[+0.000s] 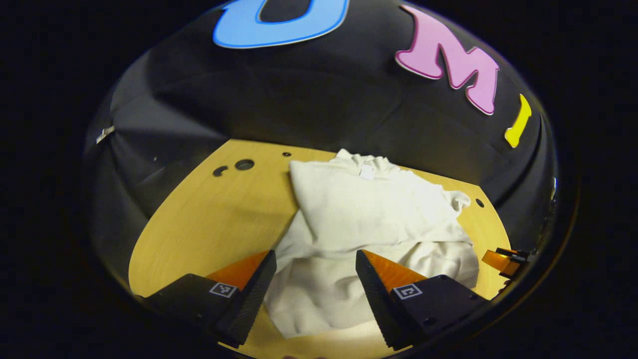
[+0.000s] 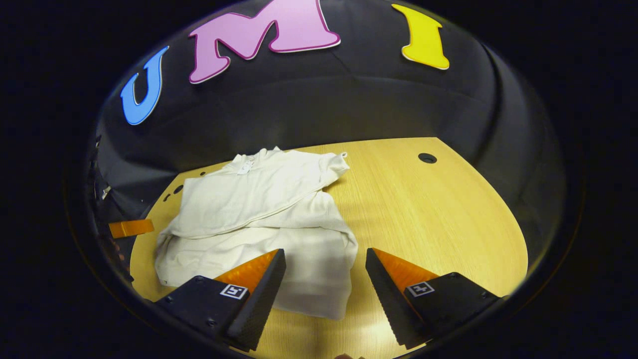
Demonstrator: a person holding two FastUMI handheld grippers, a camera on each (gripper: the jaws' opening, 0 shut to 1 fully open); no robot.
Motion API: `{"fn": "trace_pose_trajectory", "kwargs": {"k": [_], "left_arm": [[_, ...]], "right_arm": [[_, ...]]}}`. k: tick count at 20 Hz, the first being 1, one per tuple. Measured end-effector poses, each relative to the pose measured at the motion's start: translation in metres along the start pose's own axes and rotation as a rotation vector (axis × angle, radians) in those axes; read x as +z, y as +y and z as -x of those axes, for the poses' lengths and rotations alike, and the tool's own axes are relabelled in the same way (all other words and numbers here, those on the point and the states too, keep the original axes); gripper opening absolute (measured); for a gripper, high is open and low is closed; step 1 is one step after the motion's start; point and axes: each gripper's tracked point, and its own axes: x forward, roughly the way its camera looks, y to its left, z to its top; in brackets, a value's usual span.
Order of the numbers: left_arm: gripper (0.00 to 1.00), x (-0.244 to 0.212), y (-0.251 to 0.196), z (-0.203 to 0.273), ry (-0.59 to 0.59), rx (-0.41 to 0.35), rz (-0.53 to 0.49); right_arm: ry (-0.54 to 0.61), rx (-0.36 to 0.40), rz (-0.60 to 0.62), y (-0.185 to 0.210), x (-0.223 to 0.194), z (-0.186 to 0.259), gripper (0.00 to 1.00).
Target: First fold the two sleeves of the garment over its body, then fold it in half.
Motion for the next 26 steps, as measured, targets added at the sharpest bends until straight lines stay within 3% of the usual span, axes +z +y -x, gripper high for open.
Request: {"fn": "trace_pose_trajectory", "kwargs": {"k": [5,10,15,20,21,22,23,24,25,26], "left_arm": [[0.98,-0.050,0.030,0.001,0.091,0.028,0.058],[0.98,-0.082,0.018,-0.006,0.151,0.025,0.085],[0.99,-0.090,0.018,-0.014,0.164,0.071,0.041],[0.96,-0.097,0.008,-0.018,0.182,0.081,-0.087],[0.84,-0.098,0.003,-0.018,0.182,0.073,-0.088],[0.84,-0.098,0.000,-0.018,0.181,0.061,-0.091],[0.72,-0.099,-0.006,-0.019,0.177,0.042,-0.085],[0.65,-0.098,-0.014,-0.019,0.170,0.013,-0.081],[0.34,-0.099,-0.016,-0.022,0.160,0.012,-0.080],[0.29,-0.098,-0.018,-0.021,0.152,0.010,-0.077]], "right_arm": [[0.078,-0.036,0.044,0.002,-0.030,-0.016,0.99],[0.099,-0.055,0.040,0.004,-0.042,-0.023,0.99],[0.138,-0.075,0.014,-0.002,-0.058,-0.029,0.99],[0.128,-0.083,0.008,0.005,-0.061,-0.029,1.00],[0.124,-0.082,0.007,0.008,-0.060,-0.031,0.95],[0.125,-0.061,0.004,0.016,-0.061,-0.032,0.80],[0.125,-0.048,0.001,0.023,-0.062,-0.032,0.74],[0.123,-0.044,-0.001,0.026,-0.062,-0.032,0.48],[0.127,-0.041,-0.008,0.029,-0.063,-0.033,0.28],[0.127,-0.046,-0.008,0.029,-0.062,-0.034,0.24]]}}
